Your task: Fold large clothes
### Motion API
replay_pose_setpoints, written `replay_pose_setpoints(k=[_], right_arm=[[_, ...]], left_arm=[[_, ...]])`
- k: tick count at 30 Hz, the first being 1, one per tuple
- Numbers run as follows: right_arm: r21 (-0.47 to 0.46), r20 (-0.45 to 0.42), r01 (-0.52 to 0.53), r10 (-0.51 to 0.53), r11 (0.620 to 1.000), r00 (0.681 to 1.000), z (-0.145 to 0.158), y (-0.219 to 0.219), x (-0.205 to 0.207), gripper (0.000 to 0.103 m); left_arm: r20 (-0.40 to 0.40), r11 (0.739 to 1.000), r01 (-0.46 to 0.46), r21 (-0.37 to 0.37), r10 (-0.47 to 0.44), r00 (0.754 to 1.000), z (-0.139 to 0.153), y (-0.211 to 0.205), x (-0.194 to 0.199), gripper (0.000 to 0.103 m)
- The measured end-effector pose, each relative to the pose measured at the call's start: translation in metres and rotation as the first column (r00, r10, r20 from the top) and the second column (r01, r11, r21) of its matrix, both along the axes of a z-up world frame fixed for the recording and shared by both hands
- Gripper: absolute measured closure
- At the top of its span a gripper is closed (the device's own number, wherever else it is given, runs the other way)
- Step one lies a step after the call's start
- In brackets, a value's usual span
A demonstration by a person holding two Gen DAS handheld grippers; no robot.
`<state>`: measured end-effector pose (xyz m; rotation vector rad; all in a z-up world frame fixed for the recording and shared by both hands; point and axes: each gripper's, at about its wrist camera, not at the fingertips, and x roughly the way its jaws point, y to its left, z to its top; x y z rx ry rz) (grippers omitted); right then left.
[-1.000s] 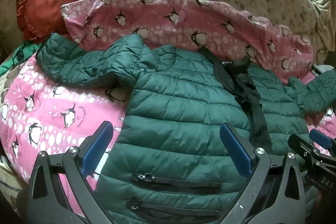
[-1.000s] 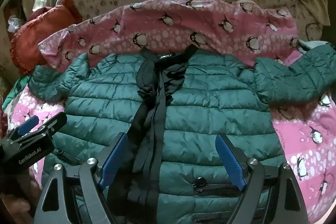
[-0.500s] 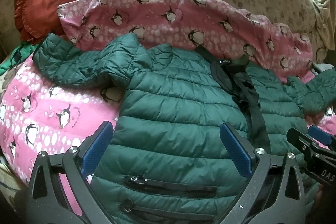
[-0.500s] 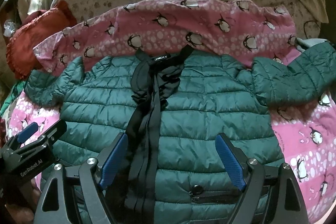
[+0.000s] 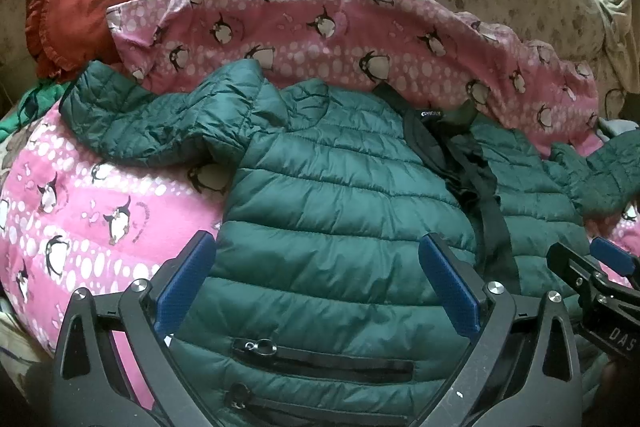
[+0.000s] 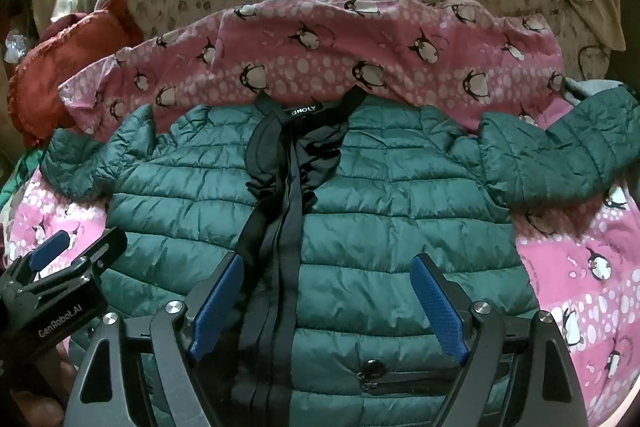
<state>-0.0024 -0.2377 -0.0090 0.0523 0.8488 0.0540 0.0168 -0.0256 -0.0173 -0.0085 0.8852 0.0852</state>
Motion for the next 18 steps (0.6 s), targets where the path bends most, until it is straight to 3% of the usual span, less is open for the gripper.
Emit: replay_pose_setpoints(k=[5,8,18], right_arm=[[-0.020,-0.048,0.015,-0.016,1.000,0.999,-0.0032,-0.0005,0.0026,0.019],[-0.064,-0.142,0.038,-0.047,0.997,0.989,-0.0043,0.0002,0.0046,0.019],[-0.012,-0.081,0.028,-0.029,1.000,0.996,-0.0036,-0.0014,0.0012,0.019]], left_arm=[[-0.015,1.000,-0.001,0.005,0.001,1.000,-0.0007,0.0009,-0.0001,0.001],[-0.003,1.000,-0.003,-0.024,0.003,1.000,0.0009,0.0030,-0.0014,0.001],[0.006,1.000,-0.003,-0.026,0.003,1.000,0.0016,0.0031,-0.0012,0.001]])
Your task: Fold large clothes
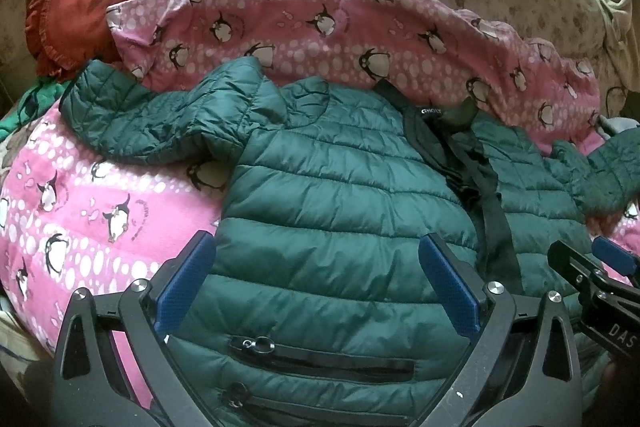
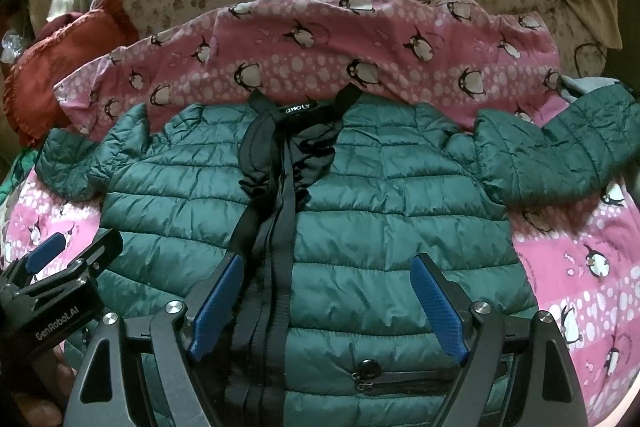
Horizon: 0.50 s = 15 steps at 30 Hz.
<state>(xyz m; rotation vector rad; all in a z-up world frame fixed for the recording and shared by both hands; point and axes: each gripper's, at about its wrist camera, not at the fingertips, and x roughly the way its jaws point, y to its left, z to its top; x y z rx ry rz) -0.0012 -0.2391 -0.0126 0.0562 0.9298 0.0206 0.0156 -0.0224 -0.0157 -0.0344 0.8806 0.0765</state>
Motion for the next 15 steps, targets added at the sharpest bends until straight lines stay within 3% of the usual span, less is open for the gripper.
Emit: replay_pose_setpoints(k=[15], right_arm=[[0.046,0.010,0.004,-0.004,0.999,1.000,-0.0028,-0.0036,0.0033,0.019]], left_arm=[[-0.002,1.000,0.003,0.018,-0.003,1.000,0.0003,-0.0003,0.0012,0.001]])
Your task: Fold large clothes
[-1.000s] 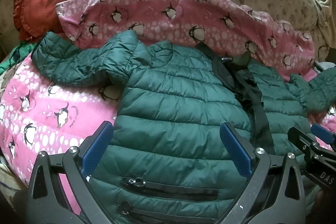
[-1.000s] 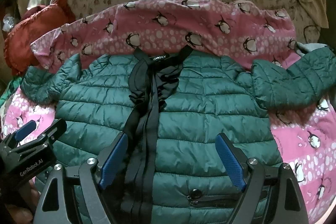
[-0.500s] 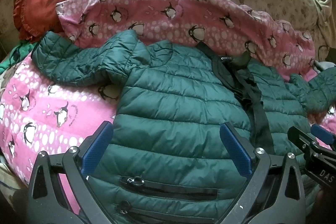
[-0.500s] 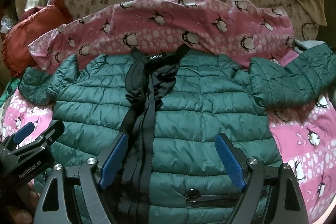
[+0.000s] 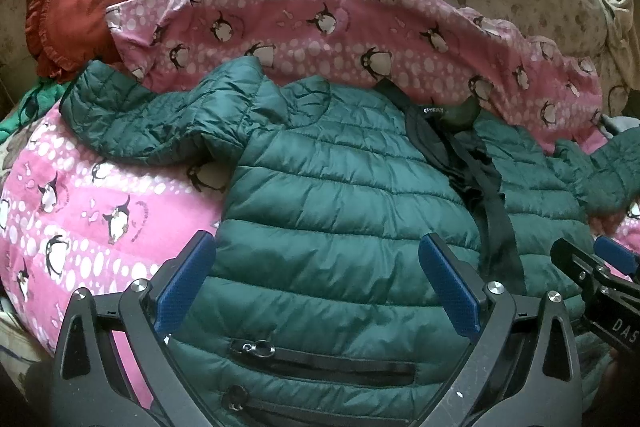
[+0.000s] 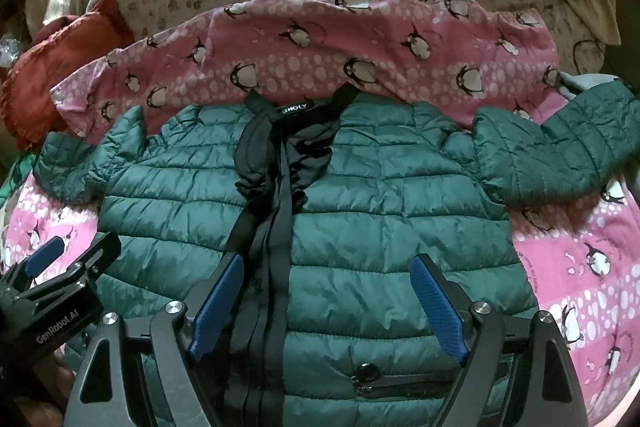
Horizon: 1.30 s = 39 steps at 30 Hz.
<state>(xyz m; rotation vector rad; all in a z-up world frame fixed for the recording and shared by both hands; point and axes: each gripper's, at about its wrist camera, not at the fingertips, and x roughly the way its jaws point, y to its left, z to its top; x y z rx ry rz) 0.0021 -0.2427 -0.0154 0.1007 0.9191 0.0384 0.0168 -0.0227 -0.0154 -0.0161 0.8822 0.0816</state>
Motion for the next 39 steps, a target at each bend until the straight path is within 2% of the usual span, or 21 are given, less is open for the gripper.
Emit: replay_pose_setpoints(k=[5,14,30,39], right_arm=[[0.029,-0.017,0.004,-0.003,1.000,1.000,-0.002,-0.002,0.004,0.019],[-0.039,0.000,-0.008,0.008,0.999,1.000,-0.003,0.002,0.005,0.019],[-0.033,0.011,-0.016,0.017,0.999,1.000,-0.002,0.005,0.020,0.019],[-0.024,-0.003,-0.040,0.040,0.999,0.999,-0.007,0.009,0.033,0.019]], left_arm=[[0.004,1.000,-0.001,-0.007,0.001,1.000,0.000,-0.001,0.001,0.001],[0.005,1.000,0.000,-0.007,0.000,1.000,0.000,-0.001,0.001,0.001],[0.038,1.000,-0.027,-0.003,0.027,0.999,0.002,0.009,0.021,0.001],[-0.004,0.998,-0.050,-0.034,0.050,0.999,-0.005,0.017,0.032,0.001]])
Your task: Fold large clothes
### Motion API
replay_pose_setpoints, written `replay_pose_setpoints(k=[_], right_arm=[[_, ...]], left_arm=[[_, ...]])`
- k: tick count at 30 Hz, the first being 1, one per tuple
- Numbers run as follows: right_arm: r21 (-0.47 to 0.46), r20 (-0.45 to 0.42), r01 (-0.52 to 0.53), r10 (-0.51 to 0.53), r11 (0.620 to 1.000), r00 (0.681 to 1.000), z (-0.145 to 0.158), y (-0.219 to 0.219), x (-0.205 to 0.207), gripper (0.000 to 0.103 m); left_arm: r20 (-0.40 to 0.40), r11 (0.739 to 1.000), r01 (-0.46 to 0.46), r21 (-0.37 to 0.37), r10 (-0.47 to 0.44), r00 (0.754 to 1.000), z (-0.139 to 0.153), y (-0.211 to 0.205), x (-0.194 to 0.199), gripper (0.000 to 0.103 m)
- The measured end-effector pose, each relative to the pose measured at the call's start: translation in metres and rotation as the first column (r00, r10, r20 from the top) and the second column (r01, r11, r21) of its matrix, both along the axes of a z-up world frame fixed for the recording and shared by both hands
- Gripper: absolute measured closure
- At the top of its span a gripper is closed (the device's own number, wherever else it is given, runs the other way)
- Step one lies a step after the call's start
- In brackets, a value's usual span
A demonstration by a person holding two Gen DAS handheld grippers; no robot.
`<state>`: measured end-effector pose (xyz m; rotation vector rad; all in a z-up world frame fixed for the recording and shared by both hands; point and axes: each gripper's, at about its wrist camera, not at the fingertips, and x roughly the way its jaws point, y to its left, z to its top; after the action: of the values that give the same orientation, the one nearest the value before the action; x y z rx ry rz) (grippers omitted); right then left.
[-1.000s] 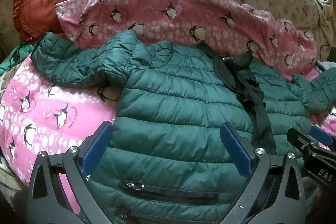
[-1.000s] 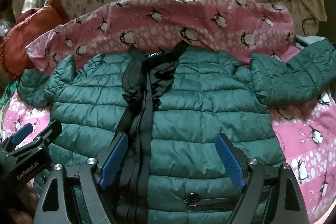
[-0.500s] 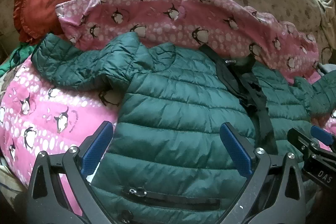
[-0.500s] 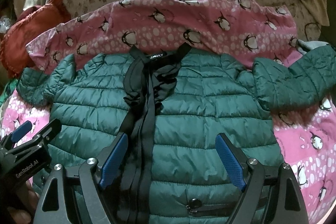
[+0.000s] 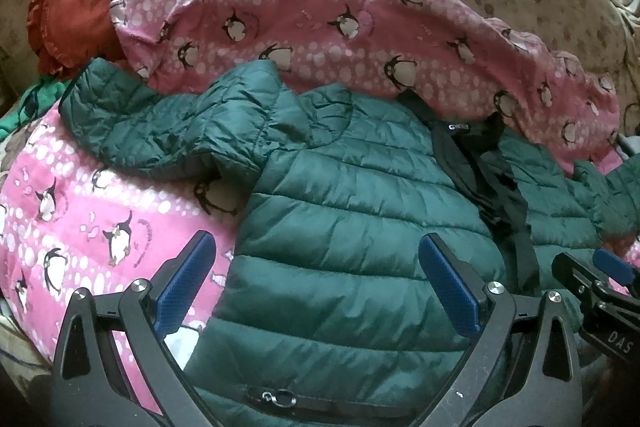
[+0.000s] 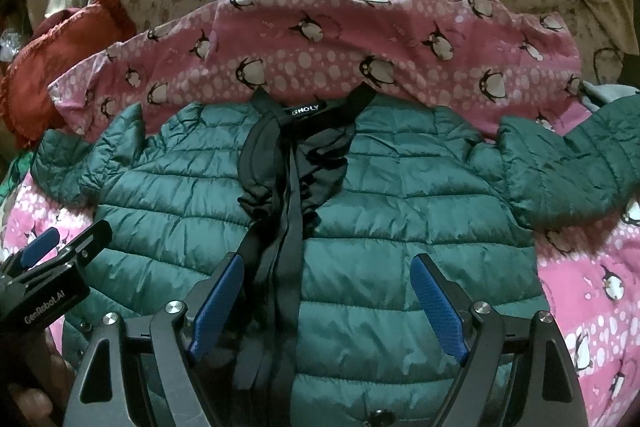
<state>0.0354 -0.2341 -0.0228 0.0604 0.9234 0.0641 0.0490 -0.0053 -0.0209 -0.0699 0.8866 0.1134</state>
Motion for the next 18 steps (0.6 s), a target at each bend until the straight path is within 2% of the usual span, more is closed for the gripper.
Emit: replay_pose_setpoints(k=[18], right_arm=[[0.007,-0.010,-0.008,0.008,1.000,1.000,-0.016,0.010,0.034,0.019]], left_arm=[[-0.015,0.999,-0.032,0.012,0.032,0.999,-0.014,0.015,0.031,0.001]])
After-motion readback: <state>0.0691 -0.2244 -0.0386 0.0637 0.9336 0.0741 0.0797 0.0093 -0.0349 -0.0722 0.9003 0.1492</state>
